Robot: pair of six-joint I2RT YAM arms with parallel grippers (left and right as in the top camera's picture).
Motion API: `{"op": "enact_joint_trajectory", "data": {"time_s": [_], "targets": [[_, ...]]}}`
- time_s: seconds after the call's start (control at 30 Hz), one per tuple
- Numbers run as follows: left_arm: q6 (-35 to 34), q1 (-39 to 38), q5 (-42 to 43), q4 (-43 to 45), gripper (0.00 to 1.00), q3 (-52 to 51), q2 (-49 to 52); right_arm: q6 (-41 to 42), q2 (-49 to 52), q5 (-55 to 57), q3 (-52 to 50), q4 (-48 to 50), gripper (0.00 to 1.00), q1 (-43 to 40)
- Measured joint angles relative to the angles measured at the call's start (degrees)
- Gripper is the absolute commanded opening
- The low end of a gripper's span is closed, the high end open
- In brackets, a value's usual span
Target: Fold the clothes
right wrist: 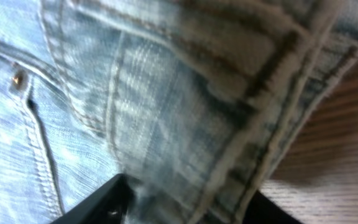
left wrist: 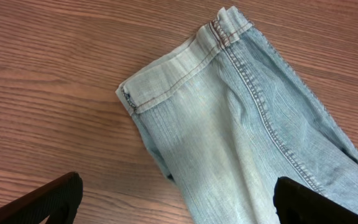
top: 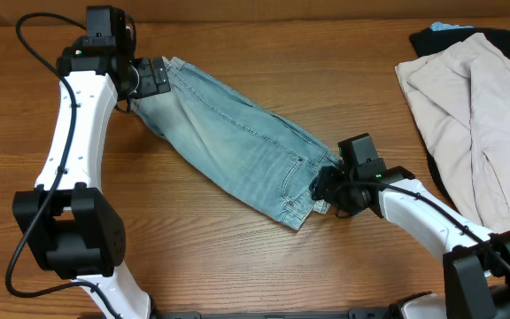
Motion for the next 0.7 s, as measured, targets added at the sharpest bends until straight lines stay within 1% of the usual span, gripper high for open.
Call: {"op": "enact_joint_trajectory", "data": {"time_s": [0.03,0.07,0.13,0.17,0.27,0.33,0.47,0.57,0.6,0.63,0.67,0.7], "targets": [[0.00,0.00,0.02,-0.04,1.00,0.00,0.00,0.04,0.00,-0.11,-0.02,0.66,0.24,0.07],[0.00,0.00,0.00,-0.17,1.00,0.00,0.00,0.00,0.00,-0.04,-0.02,1.16,0.18,0.07],[0.00,0.00,0.00,-0.83,1.00,0.00,0.00,-0.02,0.00,-0.07,-0.09,1.49,0.07,-0.02],[0.00,0.00,0.00,-1.29,1.00,0.00,0.00,-0.07,0.00,-0.07,-0.09,1.40,0.04,-0.13],[0.02,0.00,0.02,-2.69,1.00,0.02,0.00,0.04,0.00,-0.59,-0.09,0.11,0.04,-1.29],[0.02,0.00,0.02,-3.82,1.00,0.02,0.00,-1.18,0.00,-1.86,-0.07,-1.51,0.04,-3.67],[0.02,0.00,0.04,-5.88,1.00,0.02,0.00,-5.92,-0.07,-4.59,0.28,-6.73,0.04,-11.58],[0.02,0.00,0.07,-7.72,1.00,0.02,0.00,-11.50,-0.20,-6.12,1.92,-11.80,0.04,-18.51],[0.02,0.00,0.09,-8.37,1.00,0.02,0.00,-13.73,-0.20,-6.32,2.80,-13.44,0.08,-20.85],[0.02,0.00,0.24,-9.05,1.00,0.02,0.00,-15.63,-0.20,-6.56,3.72,-14.73,0.18,-22.80],[0.02,0.00,0.31,-9.62,1.00,0.02,0.00,-17.18,-0.22,-6.73,4.61,-16.00,0.35,-24.46],[0.02,0.00,0.46,-10.10,1.00,0.02,0.00,-19.19,-0.26,-6.78,5.55,-17.22,0.49,-25.92]]}}
